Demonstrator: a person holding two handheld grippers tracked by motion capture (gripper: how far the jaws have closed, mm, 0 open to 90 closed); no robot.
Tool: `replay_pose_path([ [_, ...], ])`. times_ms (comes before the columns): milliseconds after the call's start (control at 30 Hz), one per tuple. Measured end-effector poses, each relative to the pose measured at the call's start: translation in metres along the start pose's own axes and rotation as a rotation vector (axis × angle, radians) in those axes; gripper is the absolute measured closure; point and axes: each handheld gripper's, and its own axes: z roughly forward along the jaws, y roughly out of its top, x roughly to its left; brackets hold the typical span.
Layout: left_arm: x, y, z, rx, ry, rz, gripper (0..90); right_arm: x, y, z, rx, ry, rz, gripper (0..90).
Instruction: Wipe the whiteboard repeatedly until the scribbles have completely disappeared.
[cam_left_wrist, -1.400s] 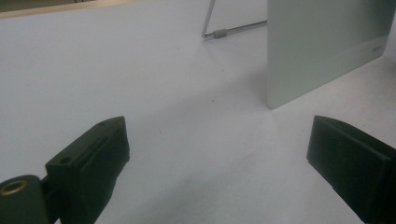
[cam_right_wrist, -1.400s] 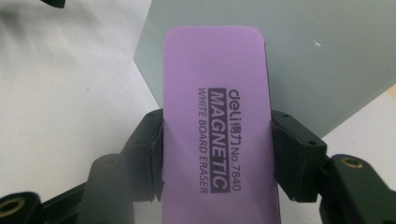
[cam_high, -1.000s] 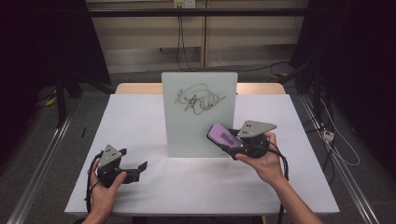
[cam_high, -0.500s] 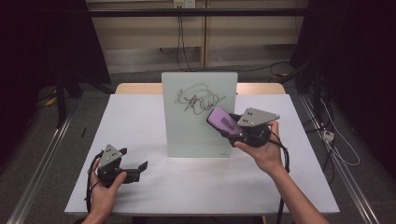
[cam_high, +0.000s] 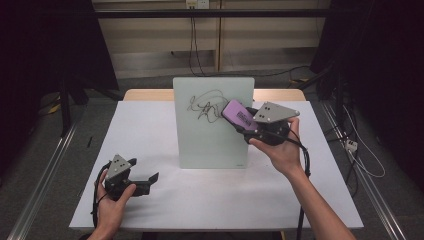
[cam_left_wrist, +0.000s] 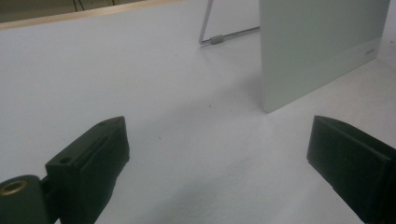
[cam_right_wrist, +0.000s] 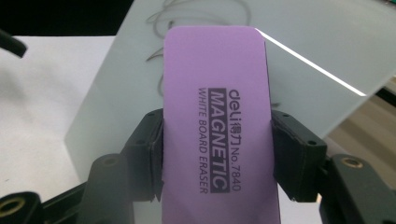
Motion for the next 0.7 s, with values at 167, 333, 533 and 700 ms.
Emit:
replay_pose_path([
  [167,0.0,0.0,0.0,0.0,-0.006,0.001,5.6,-0.011,0.007,0.003,-0.013,-0.042,0.01,41.7],
  [333,0.002,0.0,0.001,-0.001,-0.002,-0.004,5.6,-0.016,0.011,0.007,-0.031,-0.052,0.016,41.7],
  [533,0.0,0.0,0.002,0.002,-0.008,0.002,5.6,-0.019,0.017,0.011,-0.051,-0.071,0.007,41.7],
  [700,0.001,0.0,0.001,0.001,-0.003,-0.005,5.6,-0.016,0.016,0.014,-0.035,-0.078,-0.015,41.8],
])
